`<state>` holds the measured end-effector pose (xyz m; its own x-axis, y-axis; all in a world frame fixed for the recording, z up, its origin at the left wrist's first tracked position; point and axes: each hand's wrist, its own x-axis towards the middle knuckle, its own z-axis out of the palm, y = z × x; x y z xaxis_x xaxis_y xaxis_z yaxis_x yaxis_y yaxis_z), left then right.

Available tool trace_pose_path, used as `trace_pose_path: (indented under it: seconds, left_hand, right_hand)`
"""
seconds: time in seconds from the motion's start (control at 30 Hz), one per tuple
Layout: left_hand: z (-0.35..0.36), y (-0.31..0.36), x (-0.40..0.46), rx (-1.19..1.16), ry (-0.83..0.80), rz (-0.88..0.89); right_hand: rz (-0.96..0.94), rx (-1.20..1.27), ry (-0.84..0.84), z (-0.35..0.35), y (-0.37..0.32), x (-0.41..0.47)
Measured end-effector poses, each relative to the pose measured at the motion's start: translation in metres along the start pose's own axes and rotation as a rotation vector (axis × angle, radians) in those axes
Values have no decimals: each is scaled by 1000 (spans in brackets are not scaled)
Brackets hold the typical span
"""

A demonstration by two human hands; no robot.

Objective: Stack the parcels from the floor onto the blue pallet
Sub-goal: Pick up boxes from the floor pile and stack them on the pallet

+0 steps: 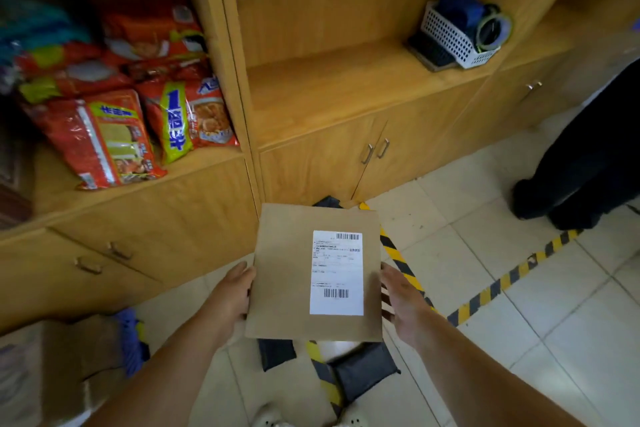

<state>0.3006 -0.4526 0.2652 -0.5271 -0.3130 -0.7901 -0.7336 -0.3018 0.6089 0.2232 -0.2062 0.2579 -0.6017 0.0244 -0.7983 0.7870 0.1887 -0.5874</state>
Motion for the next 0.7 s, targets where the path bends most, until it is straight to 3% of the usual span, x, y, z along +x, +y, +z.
trace_pose_path:
  seconds: [0.4,0.57,0.7]
  left_hand:
    - [-55,16,-107,-49,86,191]
    - [-53,13,-152,-98,169,272]
    - [-34,1,-193,-132,240,309]
  right_hand:
    - [-205,-42,-118,8,-52,-105]
    - [-337,-125,-271,-6,-65,-133]
    - [-403,-183,-295,-29,-68,-152]
